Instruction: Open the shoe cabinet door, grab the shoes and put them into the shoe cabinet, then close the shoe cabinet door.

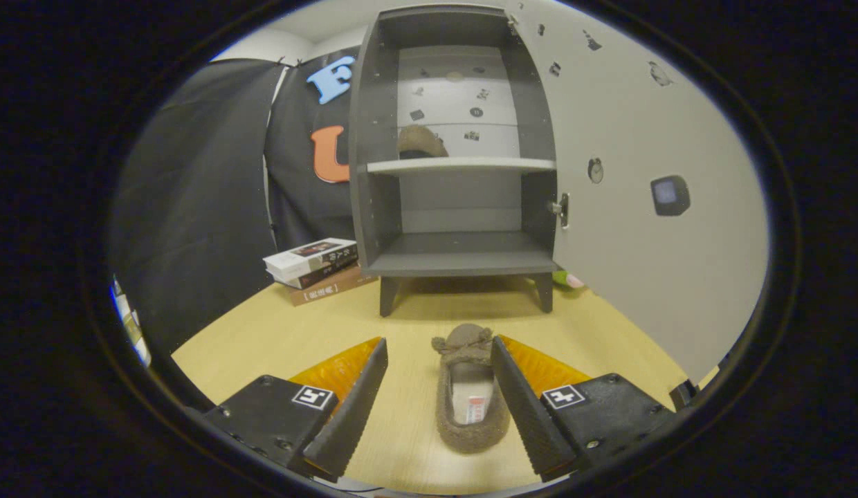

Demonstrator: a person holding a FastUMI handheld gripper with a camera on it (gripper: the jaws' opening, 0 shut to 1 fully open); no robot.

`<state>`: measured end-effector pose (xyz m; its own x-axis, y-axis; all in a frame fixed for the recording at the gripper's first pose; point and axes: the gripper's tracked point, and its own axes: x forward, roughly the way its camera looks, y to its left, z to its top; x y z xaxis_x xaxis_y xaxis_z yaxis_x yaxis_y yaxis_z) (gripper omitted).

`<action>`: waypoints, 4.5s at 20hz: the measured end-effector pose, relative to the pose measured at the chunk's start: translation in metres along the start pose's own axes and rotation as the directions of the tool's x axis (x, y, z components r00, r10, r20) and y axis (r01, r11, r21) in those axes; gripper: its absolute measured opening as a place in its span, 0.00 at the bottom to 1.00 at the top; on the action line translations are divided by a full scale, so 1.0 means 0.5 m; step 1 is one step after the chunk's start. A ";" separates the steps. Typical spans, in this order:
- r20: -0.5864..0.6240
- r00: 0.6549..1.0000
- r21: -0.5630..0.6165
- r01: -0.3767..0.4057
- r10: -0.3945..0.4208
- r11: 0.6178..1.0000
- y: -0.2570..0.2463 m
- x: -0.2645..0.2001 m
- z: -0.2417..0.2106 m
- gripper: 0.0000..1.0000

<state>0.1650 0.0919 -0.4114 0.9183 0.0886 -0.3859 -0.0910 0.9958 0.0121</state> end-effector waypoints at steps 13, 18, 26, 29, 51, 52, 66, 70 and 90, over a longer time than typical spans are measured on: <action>-0.227 0.973 0.091 -0.009 0.030 0.996 -0.015 0.153 -0.125 0.21; -0.153 0.986 0.101 -0.047 0.063 0.994 -0.028 0.113 -0.087 0.07; -0.069 0.994 0.113 -0.077 0.085 0.991 -0.030 0.024 0.041 0.07; -0.011 0.995 0.113 -0.099 0.101 0.989 -0.026 -0.007 0.125 0.07; 0.344 0.935 -0.069 0.116 -0.086 0.991 -0.115 0.010 0.881 0.07; 0.333 0.939 -0.069 0.119 -0.089 0.991 -0.115 0.037 0.892 0.07; 0.134 0.988 -0.078 0.091 -0.080 0.993 -0.121 0.408 0.867 0.07; 0.066 0.993 -0.134 0.111 -0.103 0.985 -0.140 0.493 0.818 0.07; 0.115 0.987 -0.042 0.119 -0.113 0.992 -0.077 0.330 0.838 0.93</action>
<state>0.4814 0.0781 -0.0889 0.9607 -0.0226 -0.2766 0.0027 0.9974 -0.0722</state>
